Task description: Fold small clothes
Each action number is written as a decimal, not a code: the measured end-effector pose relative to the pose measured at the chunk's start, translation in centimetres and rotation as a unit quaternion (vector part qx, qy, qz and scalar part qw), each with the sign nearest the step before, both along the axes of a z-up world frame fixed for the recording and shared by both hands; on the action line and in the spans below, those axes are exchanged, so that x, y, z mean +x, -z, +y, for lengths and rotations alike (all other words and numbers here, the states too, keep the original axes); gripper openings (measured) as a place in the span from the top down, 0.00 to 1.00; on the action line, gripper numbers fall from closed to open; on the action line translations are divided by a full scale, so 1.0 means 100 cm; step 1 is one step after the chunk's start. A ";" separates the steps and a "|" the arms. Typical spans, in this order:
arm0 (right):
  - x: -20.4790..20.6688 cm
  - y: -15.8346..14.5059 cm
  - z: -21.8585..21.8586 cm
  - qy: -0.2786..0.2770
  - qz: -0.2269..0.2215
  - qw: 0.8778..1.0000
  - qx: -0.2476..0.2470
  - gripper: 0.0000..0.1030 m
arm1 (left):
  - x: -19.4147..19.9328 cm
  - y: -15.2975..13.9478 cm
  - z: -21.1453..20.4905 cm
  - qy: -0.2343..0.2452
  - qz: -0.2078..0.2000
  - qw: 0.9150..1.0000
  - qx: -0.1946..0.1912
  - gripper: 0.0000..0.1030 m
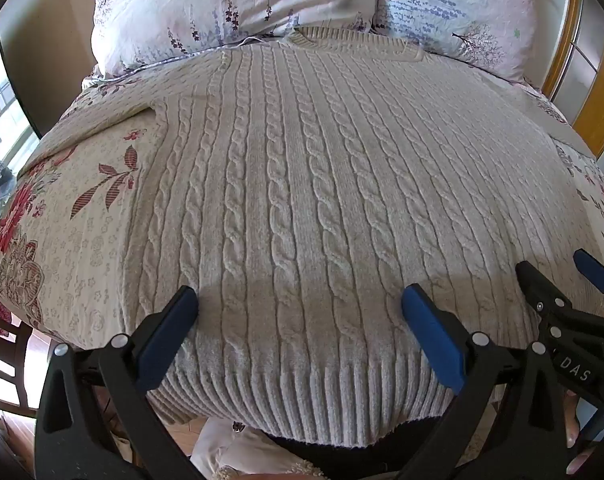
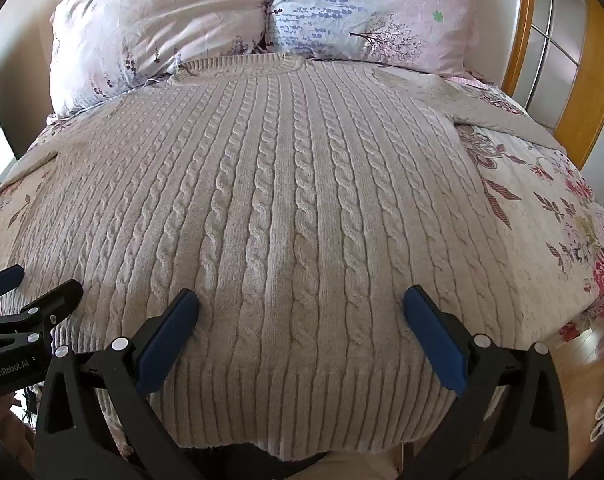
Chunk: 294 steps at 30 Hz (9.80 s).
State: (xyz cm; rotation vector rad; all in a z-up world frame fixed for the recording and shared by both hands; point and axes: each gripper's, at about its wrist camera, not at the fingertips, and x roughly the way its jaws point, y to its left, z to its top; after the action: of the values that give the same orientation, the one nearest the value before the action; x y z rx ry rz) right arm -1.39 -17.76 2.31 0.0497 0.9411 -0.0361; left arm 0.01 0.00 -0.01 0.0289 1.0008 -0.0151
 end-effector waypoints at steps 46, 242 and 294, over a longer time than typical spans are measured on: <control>-0.001 -0.001 0.000 0.000 0.000 1.000 0.000 0.01 | 0.000 0.000 0.000 0.000 0.001 1.000 0.000 0.02; 0.156 -0.011 -0.163 0.273 -0.050 0.936 0.217 0.51 | 0.196 -0.030 0.150 -0.046 -0.031 0.939 -0.339 0.44; 0.133 -0.020 -0.103 0.060 -0.056 0.958 0.274 0.20 | 0.228 -0.066 0.064 -0.011 -0.071 0.896 -0.439 0.96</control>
State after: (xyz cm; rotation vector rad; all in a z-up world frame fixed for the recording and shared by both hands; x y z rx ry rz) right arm 11.92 -28.09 4.32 0.6161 0.8111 0.1158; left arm 22.76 6.39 6.62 -0.8015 0.7735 -0.4386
